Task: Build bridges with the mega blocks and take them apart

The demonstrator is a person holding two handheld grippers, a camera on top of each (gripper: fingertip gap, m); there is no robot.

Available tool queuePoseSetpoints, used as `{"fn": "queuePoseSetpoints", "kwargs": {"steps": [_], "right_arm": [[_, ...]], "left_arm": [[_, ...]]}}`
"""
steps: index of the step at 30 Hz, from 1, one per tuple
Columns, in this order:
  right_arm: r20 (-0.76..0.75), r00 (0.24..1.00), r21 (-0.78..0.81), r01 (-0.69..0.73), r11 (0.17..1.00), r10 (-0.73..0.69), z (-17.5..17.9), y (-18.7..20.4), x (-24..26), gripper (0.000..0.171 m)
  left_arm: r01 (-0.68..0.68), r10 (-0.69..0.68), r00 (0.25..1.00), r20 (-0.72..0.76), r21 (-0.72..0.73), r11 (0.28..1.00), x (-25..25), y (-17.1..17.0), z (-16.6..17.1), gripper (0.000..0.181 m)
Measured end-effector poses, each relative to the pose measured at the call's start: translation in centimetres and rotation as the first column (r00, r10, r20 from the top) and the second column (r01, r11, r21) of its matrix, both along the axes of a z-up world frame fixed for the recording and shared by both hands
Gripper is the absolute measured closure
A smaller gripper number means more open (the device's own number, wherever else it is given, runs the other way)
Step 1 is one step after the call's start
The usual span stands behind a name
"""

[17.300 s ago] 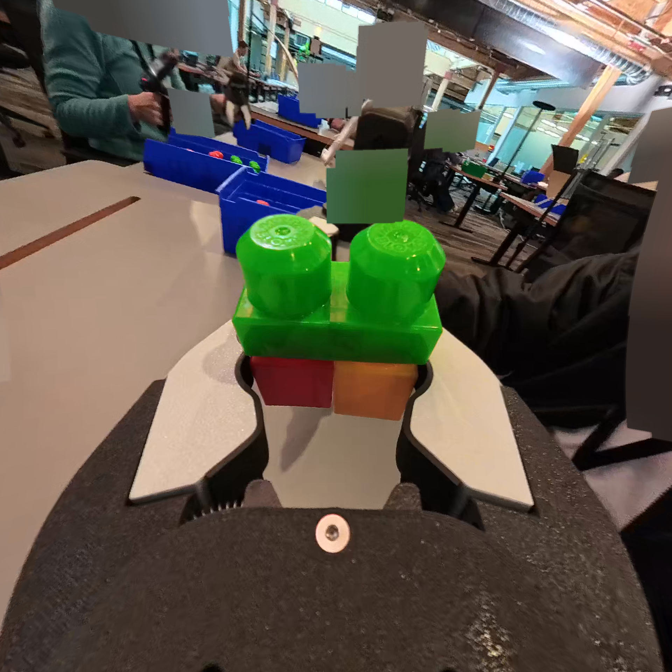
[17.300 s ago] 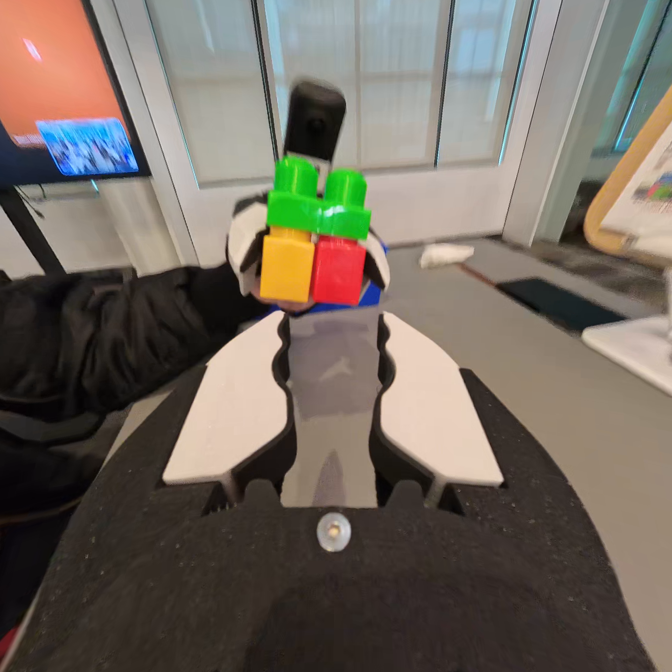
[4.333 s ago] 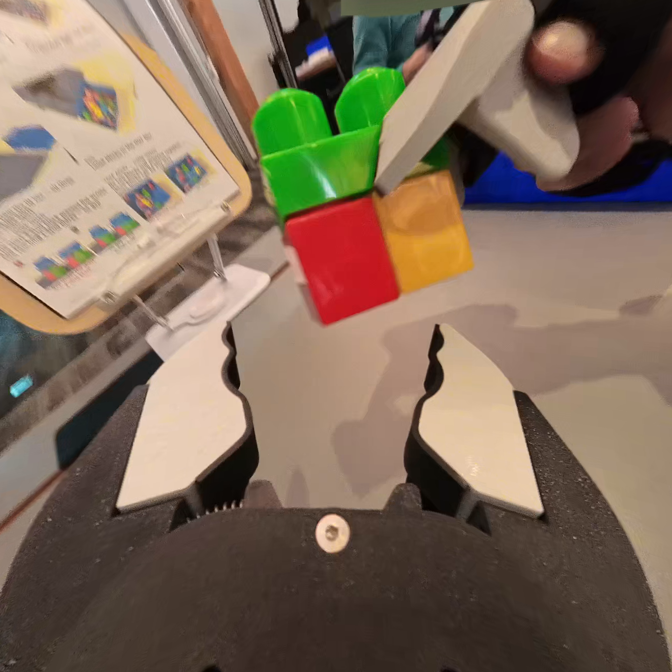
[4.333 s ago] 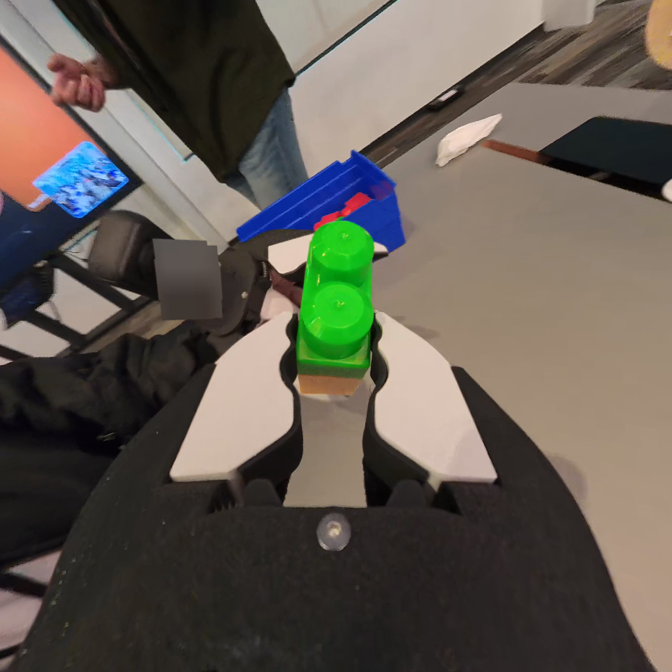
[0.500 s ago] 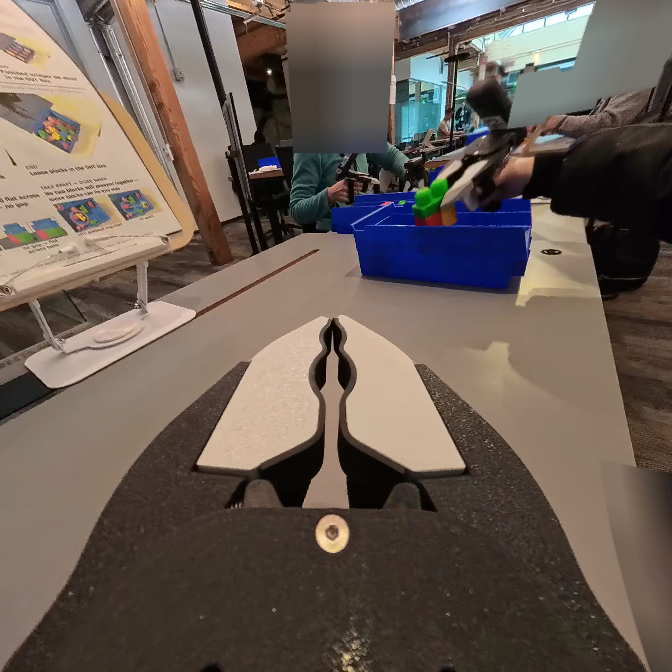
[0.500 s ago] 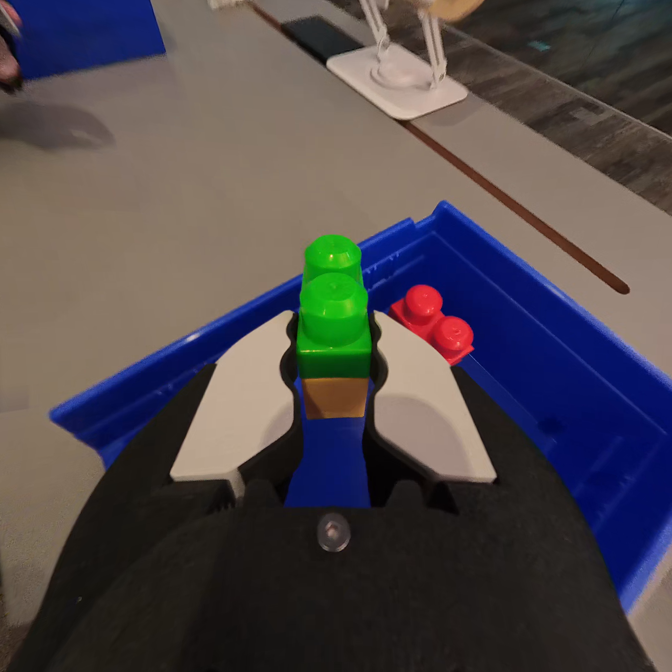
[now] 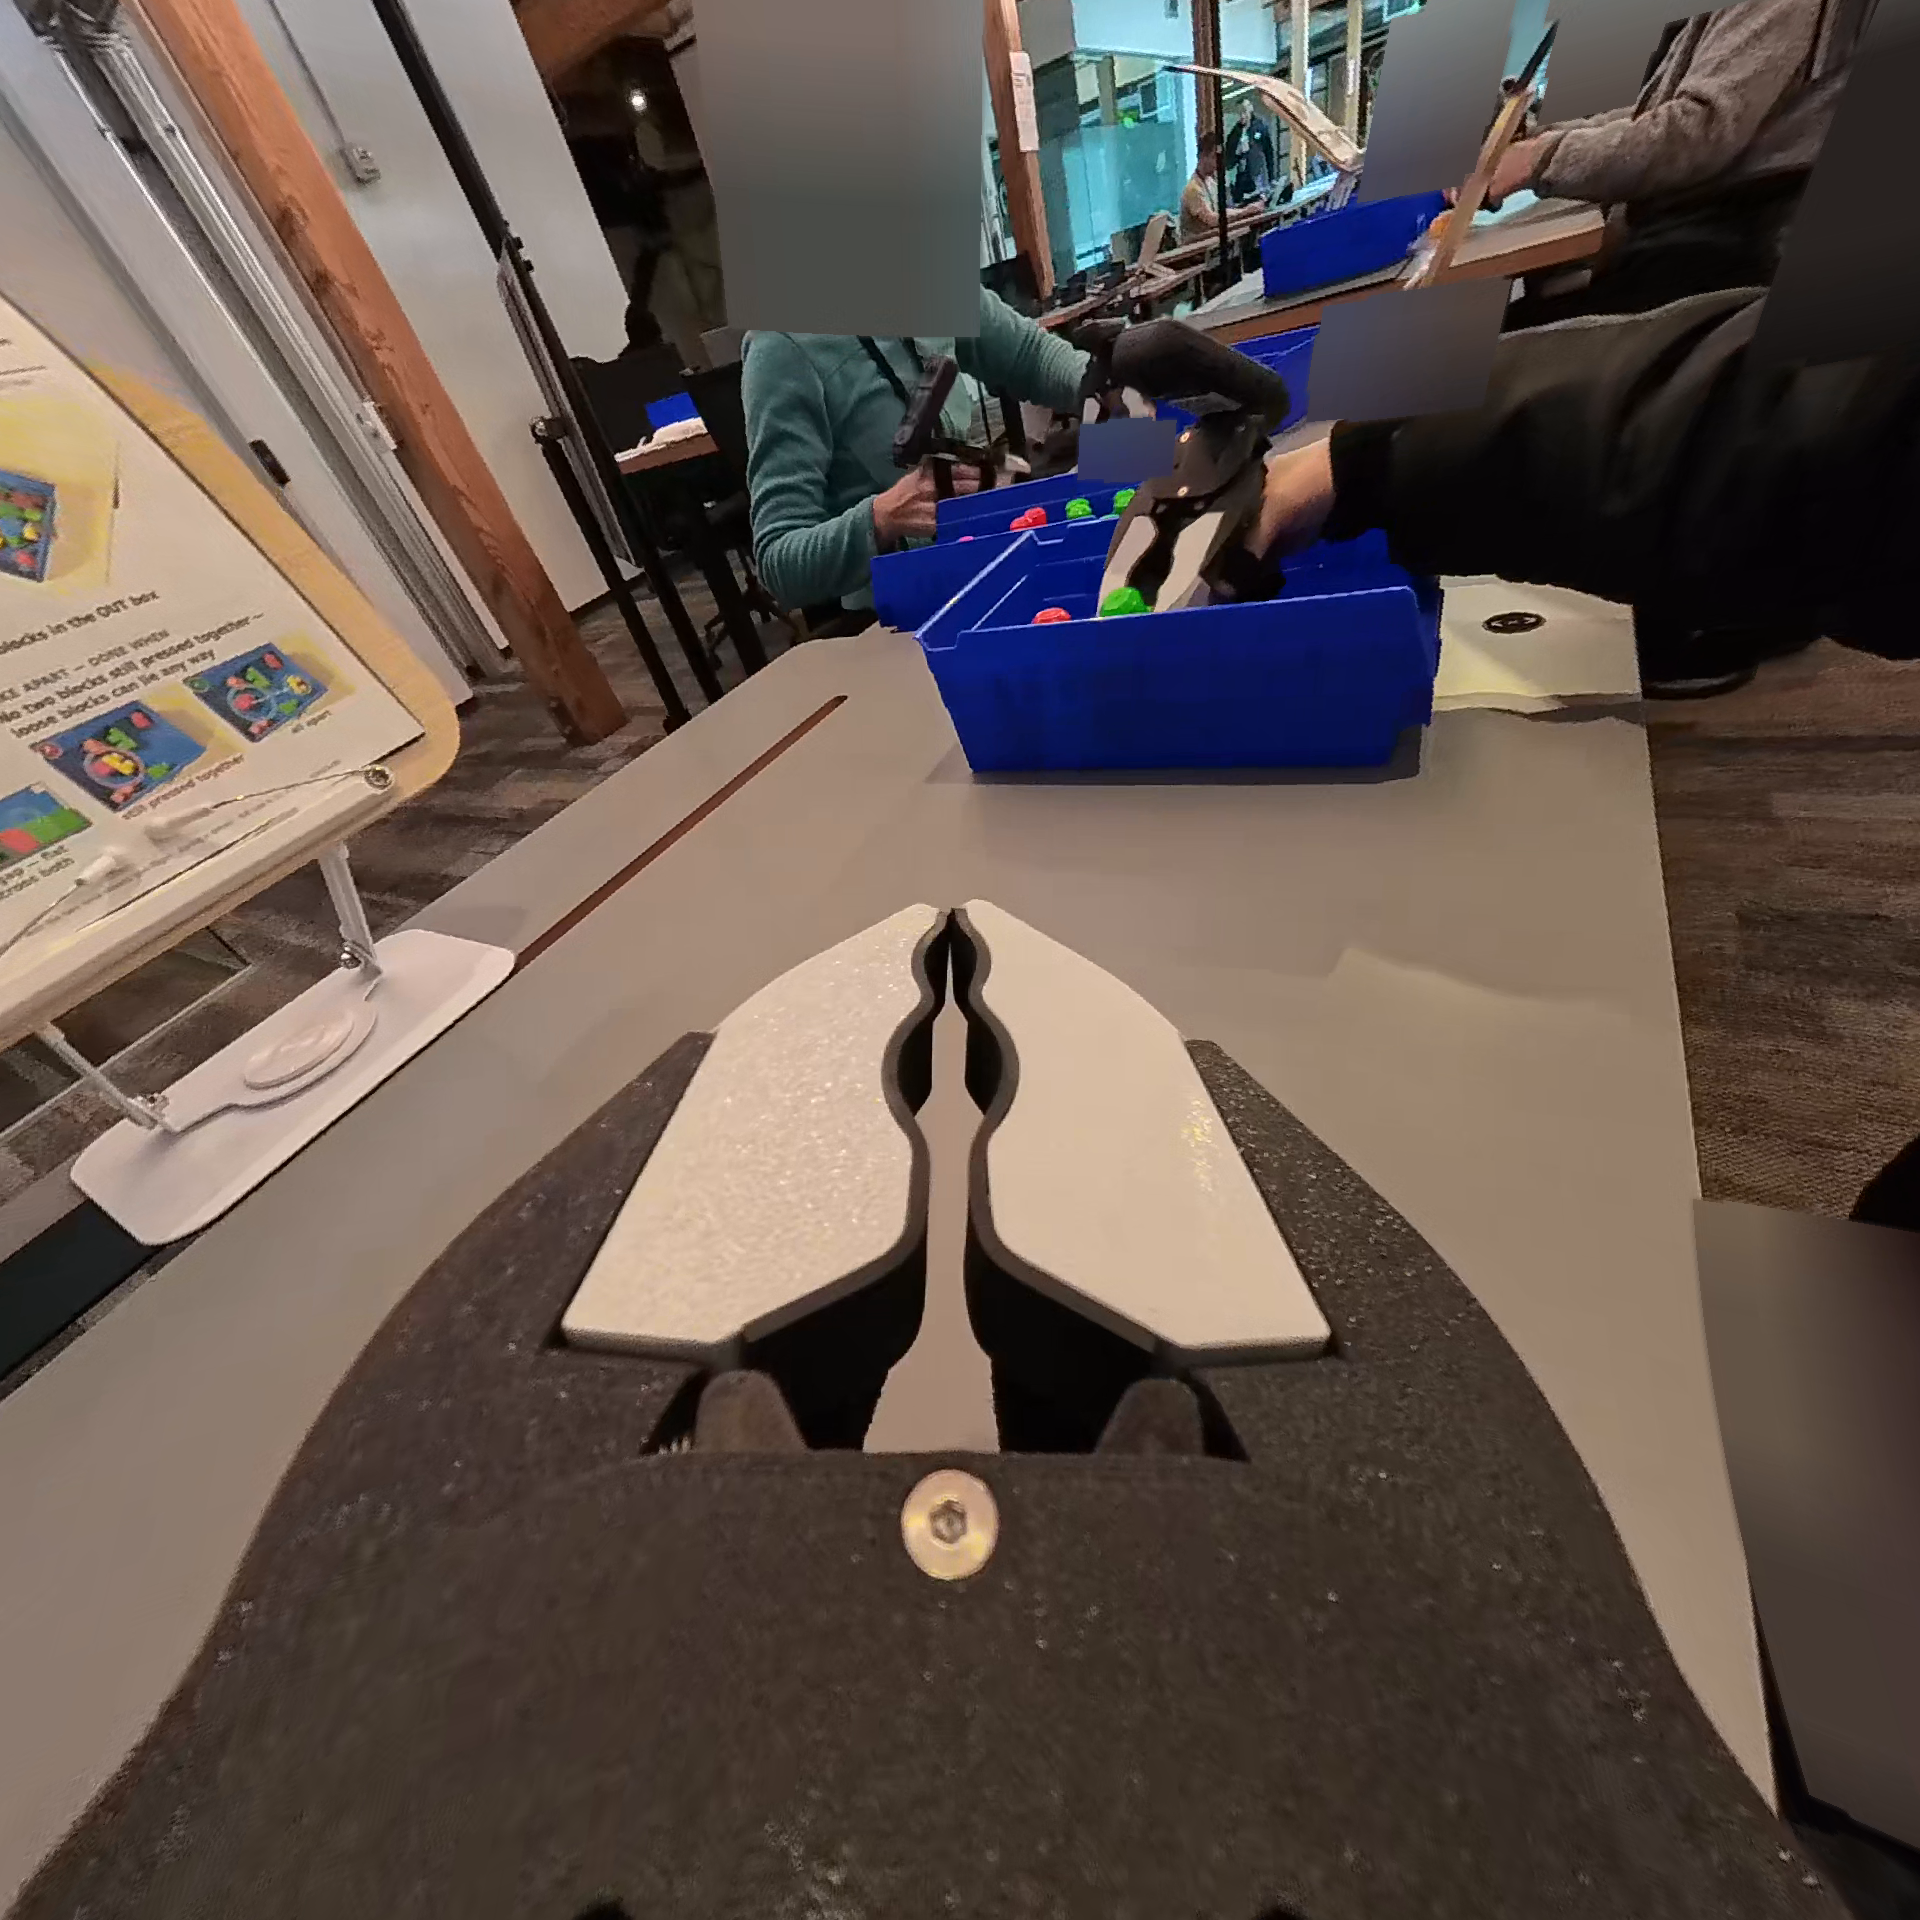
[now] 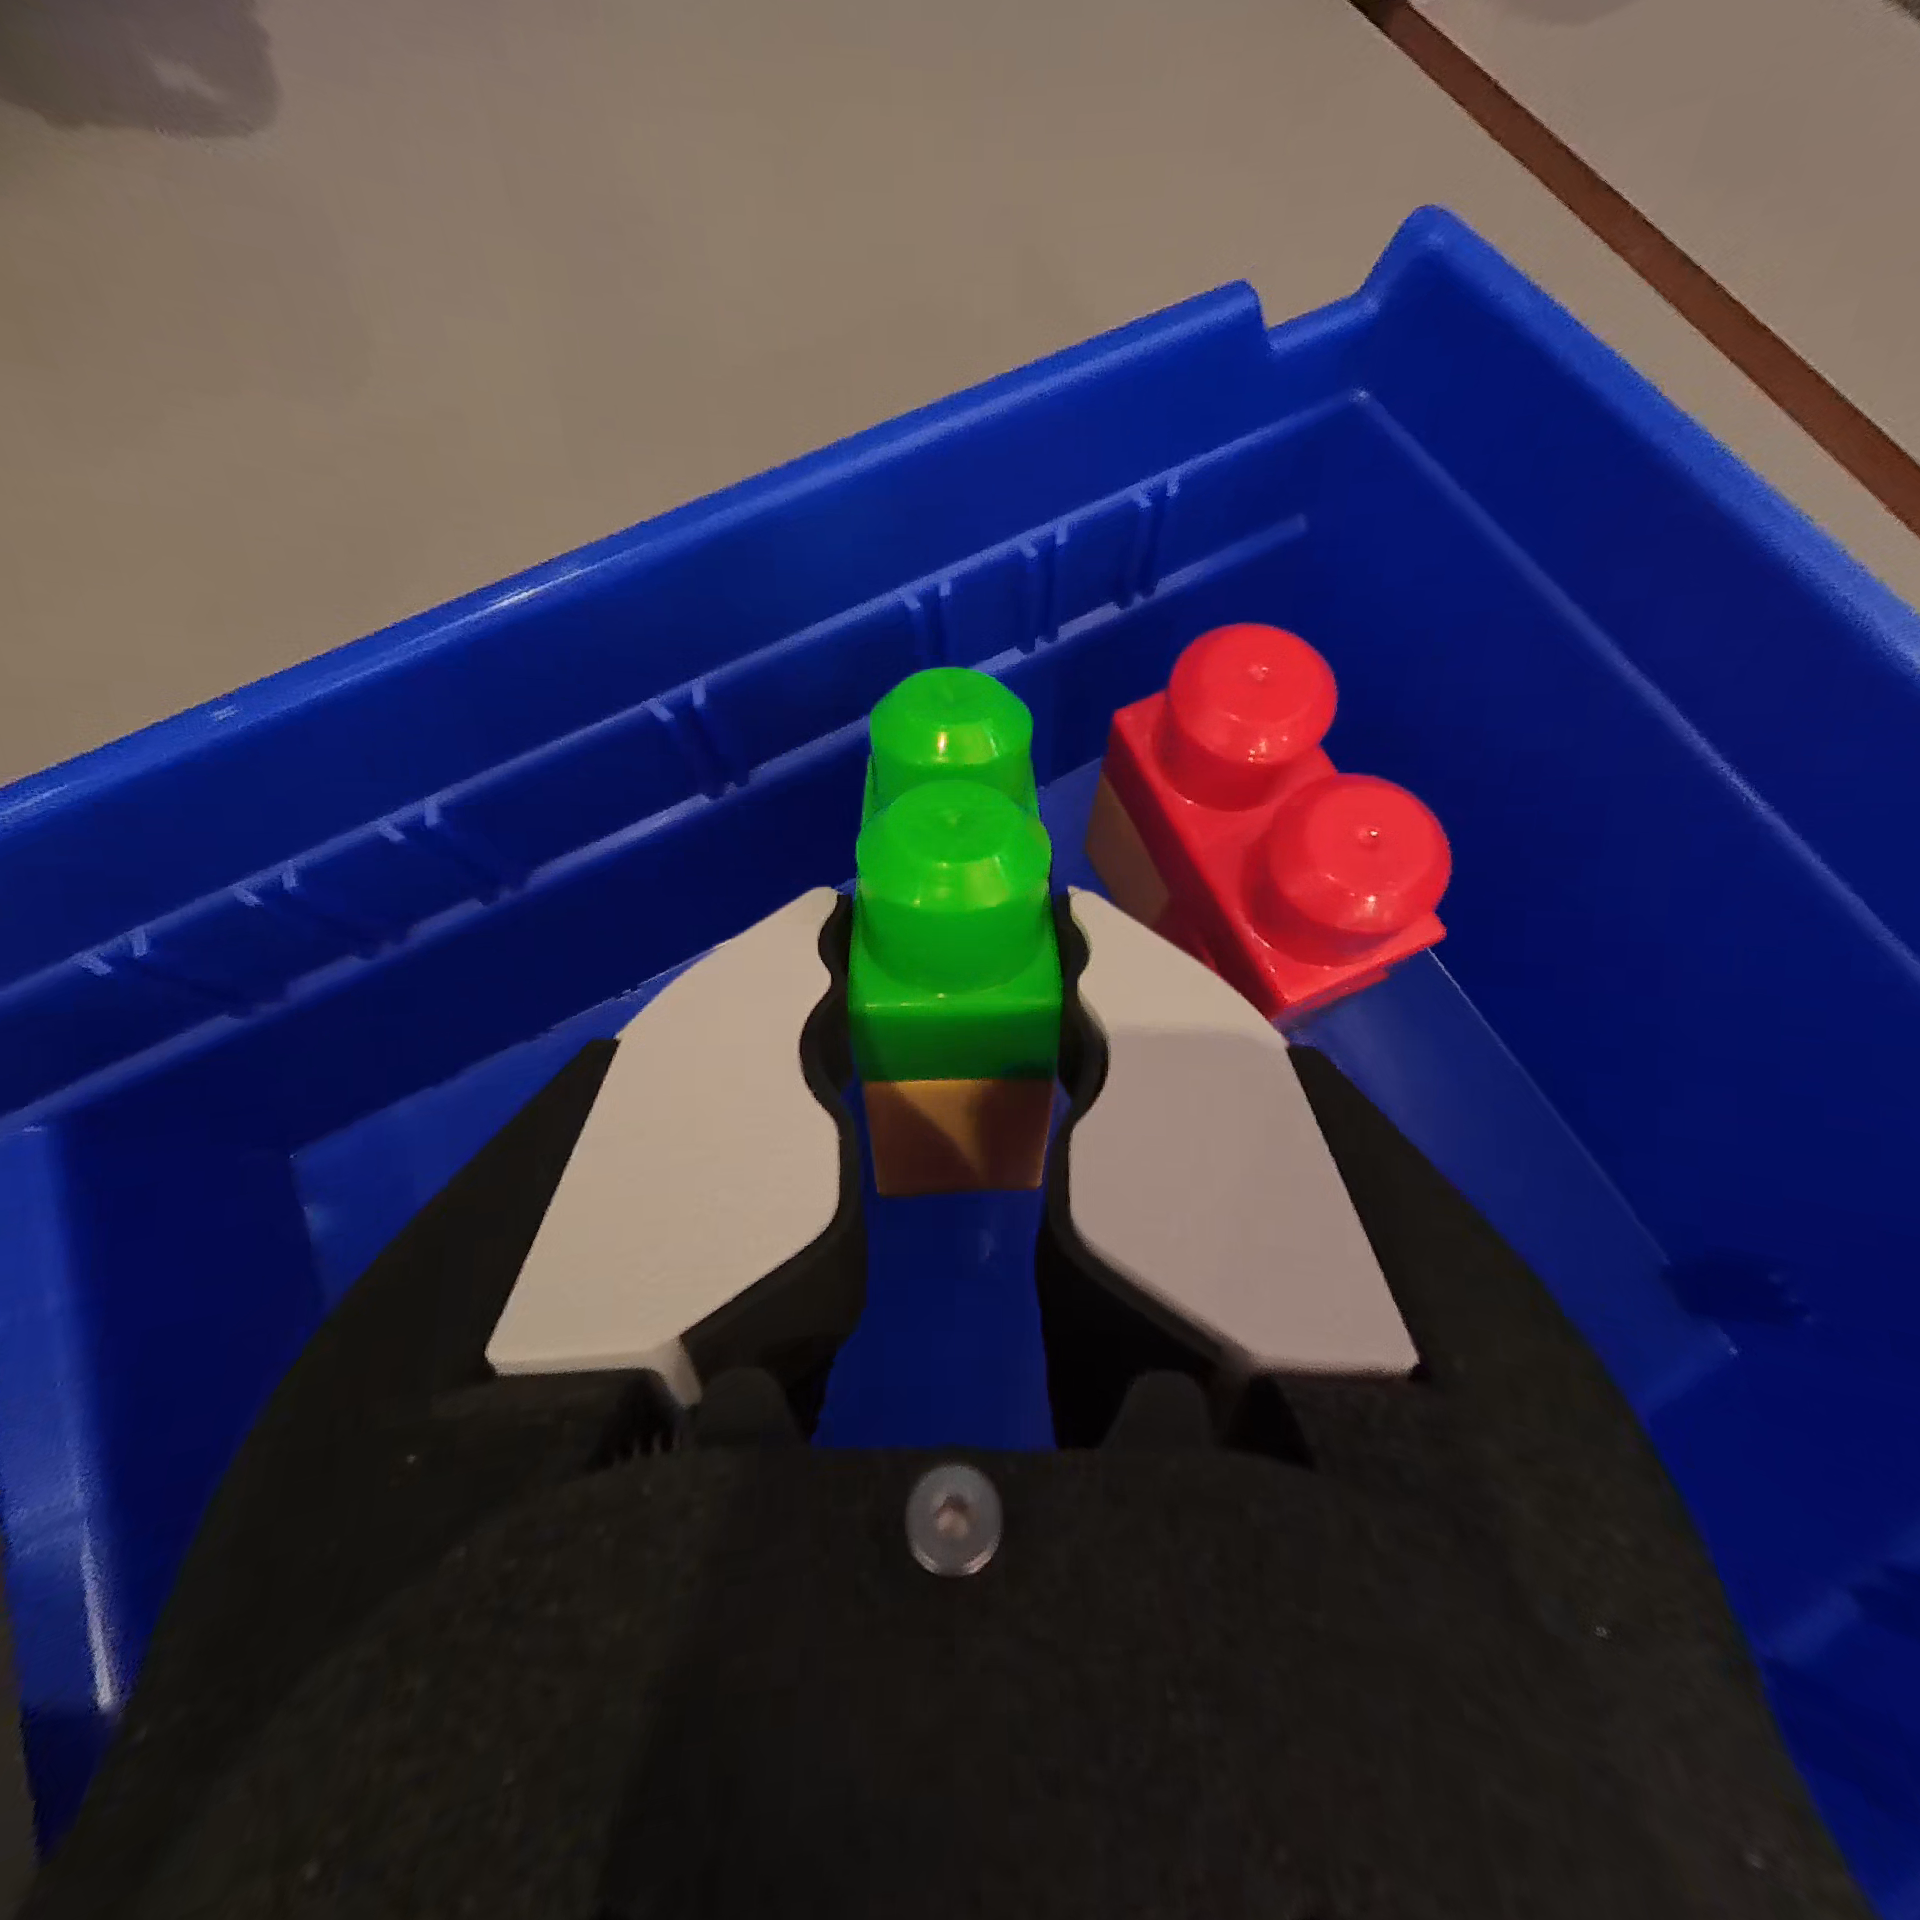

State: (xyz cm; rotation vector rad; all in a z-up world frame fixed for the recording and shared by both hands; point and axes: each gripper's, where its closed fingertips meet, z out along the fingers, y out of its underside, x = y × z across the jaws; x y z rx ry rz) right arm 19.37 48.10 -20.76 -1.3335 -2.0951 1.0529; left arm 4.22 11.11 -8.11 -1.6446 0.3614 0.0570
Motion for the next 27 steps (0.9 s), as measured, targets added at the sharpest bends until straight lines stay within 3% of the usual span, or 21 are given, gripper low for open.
{"fn": "queuePoseSetpoints", "kwargs": {"steps": [16,20,27], "right_arm": [[0.118,0.992,0.116,0.041,0.992,-0.054,-1.5,0.9,0.1,0.132],[0.130,0.988,0.216,0.051,0.975,-0.080,-0.4,1.4,0.7,0.124],[0.156,0.965,0.488,0.110,0.866,-0.210,-0.1,2.7,3.4,0.121]], "left_arm": [[0.098,-0.098,0.995,-0.033,-0.008,0.995,3.3,0.8,0.2,0.181],[0.099,-0.099,0.994,-0.043,-0.006,0.995,3.4,0.4,0.4,0.181],[0.102,-0.101,0.994,-0.051,0.013,0.995,3.5,0.0,0.9,0.181]]}}
